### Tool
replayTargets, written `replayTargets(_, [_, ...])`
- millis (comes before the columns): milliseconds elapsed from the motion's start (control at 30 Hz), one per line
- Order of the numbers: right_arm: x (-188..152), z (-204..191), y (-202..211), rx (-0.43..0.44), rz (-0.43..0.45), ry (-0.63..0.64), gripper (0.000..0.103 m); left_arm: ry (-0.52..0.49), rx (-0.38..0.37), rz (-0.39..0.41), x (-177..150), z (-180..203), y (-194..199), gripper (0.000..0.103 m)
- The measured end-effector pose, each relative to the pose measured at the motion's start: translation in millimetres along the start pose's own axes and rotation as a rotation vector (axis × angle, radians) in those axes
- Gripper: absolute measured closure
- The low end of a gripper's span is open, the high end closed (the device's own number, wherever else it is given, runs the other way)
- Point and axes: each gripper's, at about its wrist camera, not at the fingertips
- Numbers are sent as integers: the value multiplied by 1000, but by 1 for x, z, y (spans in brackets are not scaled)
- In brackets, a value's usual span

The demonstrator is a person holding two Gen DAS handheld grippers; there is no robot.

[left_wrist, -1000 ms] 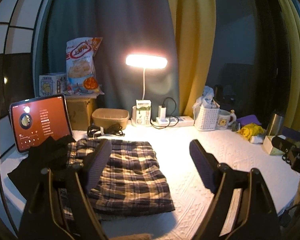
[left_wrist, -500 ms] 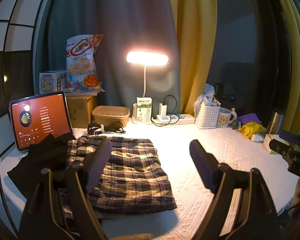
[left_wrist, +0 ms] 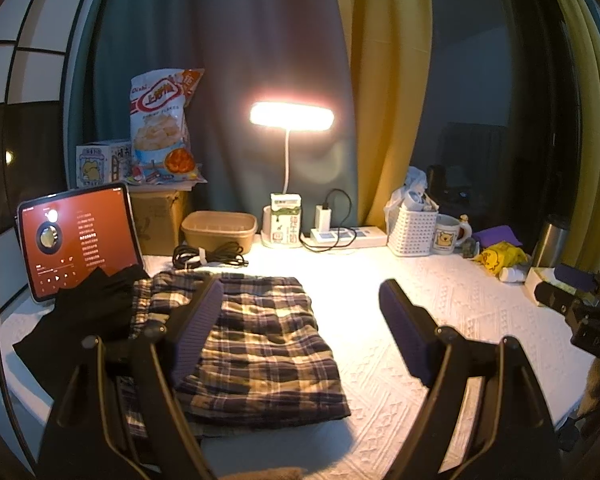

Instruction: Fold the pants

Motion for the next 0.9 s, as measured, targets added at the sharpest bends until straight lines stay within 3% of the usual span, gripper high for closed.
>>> replayTargets(900, [-3, -4, 0, 0, -8, -2, 36, -4, -4, -2, 0, 2, 0, 22])
Point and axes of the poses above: each gripper's, at about its wrist camera, not at the fingertips, and y roughly against the way its jaws point, z to its right, x to its top
